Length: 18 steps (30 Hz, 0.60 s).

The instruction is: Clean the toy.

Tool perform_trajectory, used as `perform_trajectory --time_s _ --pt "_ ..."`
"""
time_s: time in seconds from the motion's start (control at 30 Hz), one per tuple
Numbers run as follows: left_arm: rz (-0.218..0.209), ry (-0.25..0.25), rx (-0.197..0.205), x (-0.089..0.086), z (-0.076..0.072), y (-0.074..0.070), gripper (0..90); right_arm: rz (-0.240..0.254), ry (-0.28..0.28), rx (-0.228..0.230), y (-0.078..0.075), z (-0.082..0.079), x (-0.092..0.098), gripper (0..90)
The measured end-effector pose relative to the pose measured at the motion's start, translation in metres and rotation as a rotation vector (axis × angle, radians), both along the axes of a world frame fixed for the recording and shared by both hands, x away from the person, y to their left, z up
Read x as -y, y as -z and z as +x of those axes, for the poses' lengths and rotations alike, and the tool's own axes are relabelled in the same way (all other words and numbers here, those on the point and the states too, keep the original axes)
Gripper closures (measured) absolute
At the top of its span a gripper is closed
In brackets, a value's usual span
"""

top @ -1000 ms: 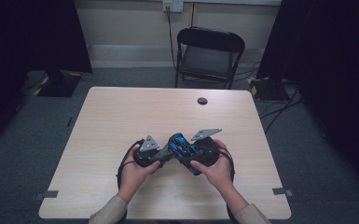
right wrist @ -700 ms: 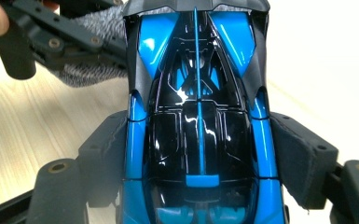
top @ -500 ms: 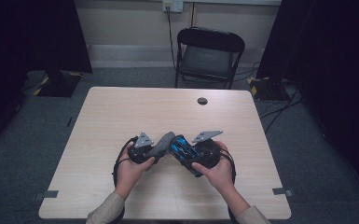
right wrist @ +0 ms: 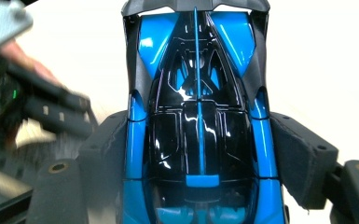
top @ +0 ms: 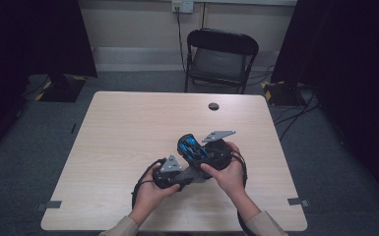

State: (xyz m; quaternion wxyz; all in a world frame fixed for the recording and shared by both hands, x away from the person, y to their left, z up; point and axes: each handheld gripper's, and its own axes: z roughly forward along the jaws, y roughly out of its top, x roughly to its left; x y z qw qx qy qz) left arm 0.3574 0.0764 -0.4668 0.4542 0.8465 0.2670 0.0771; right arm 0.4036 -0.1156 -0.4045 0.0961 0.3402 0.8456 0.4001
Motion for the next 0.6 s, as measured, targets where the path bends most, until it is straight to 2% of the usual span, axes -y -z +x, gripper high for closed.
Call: perform_trajectory --time_s 0.07,0.2,0.47,0.6 --pt "-0.018 0.015 -0.011 0.006 -0.003 0.0 68.1 -0.001 -0.004 -0.002 0.001 0.0 -0.002 26.2" --pt "-0.027 0.021 -0.001 0.011 -0.004 0.0 68.0 -0.005 -0.004 -0.005 0.003 0.0 -0.004 26.2" --pt "-0.035 -0.03 -0.003 0.001 0.005 -0.001 68.1 -0.013 -0.007 -0.017 0.009 -0.002 0.003 26.2" --pt "-0.037 -0.076 0.002 -0.01 0.014 -0.002 68.1 -0.008 -0.01 -0.024 0.011 -0.002 0.005 26.2"
